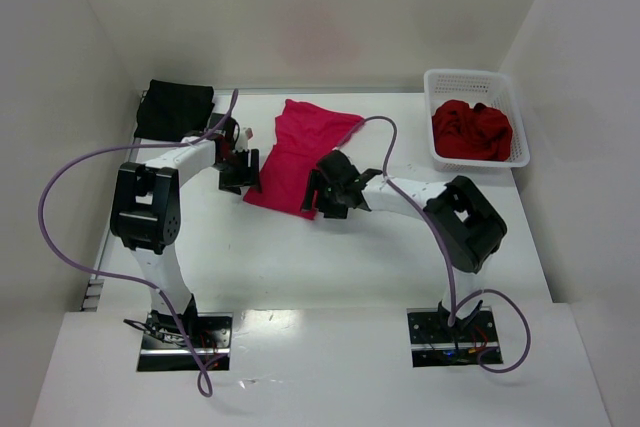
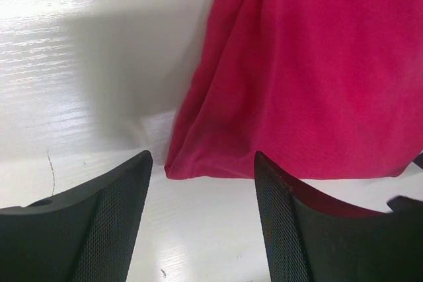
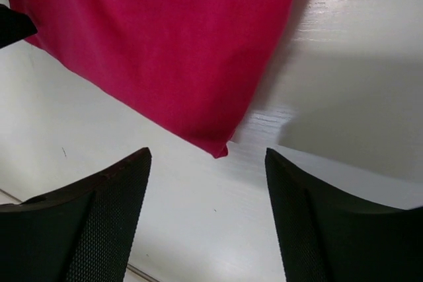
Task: Fold and stack the t-shirts
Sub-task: Grab one side of the 2/3 rectangular tshirt with both arms
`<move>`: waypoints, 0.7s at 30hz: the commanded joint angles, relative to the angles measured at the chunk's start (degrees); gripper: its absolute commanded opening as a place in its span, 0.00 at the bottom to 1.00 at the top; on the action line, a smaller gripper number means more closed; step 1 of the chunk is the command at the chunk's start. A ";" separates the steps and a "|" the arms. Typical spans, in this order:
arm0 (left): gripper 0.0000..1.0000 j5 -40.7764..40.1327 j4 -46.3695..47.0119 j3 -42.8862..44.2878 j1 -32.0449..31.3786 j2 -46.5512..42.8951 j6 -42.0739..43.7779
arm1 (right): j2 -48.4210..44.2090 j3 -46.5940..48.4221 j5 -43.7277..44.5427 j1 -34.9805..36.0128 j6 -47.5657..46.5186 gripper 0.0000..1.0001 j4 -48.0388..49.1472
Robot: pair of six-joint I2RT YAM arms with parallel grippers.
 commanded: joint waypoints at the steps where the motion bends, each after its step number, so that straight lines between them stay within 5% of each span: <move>1: 0.71 0.47 0.85 -0.74 0.06 -0.67 0.06 | 2.55 0.66 1.41 0.78 2.54 0.73 3.57; 12: 0.71 0.47 0.85 -0.74 0.06 -0.14 0.06 | 4.49 2.06 1.41 1.84 4.31 0.45 4.70; 17: 0.71 0.47 0.85 -0.74 0.06 -0.14 0.06 | 6.16 2.68 2.10 1.84 4.92 0.18 5.24; 21: 0.71 0.47 0.16 -0.74 0.59 -0.14 0.06 | 4.59 3.29 5.96 1.84 4.92 0.12 2.78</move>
